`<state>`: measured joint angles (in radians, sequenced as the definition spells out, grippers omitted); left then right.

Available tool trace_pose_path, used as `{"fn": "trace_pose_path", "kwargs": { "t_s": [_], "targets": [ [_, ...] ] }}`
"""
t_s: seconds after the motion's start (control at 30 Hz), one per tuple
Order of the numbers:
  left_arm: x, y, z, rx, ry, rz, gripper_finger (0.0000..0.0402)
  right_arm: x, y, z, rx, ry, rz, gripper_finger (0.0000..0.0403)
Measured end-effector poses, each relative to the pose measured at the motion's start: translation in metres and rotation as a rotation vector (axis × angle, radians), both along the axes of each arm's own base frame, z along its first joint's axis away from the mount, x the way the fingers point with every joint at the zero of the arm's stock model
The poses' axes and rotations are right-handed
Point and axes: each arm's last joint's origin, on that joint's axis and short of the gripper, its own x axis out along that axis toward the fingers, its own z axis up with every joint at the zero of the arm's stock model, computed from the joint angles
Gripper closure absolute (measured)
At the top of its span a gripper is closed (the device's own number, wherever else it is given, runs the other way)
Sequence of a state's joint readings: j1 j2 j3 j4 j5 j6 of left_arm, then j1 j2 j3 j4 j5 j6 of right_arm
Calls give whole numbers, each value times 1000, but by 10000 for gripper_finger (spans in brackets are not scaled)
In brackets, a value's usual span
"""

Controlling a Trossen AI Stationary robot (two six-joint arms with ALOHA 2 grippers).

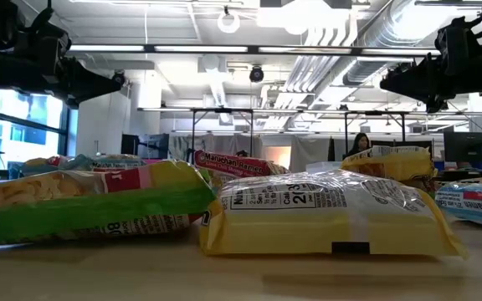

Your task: Sort Maruchan noodles

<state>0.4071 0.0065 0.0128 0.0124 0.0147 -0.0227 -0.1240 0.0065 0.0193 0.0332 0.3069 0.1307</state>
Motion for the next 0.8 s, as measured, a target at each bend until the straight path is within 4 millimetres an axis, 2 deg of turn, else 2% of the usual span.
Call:
{"fn": "trace_pose_path", "kwargs": {
  "t_s": [0.5,0.8],
  "targets": [
    [0,0,0,-10,-6,0,402,0,0,1,-2,-12,-2,402],
    [0,0,4,-33,-58,-2,402,-3,-4,16,-126,-119,-126,402]
  ]
}}
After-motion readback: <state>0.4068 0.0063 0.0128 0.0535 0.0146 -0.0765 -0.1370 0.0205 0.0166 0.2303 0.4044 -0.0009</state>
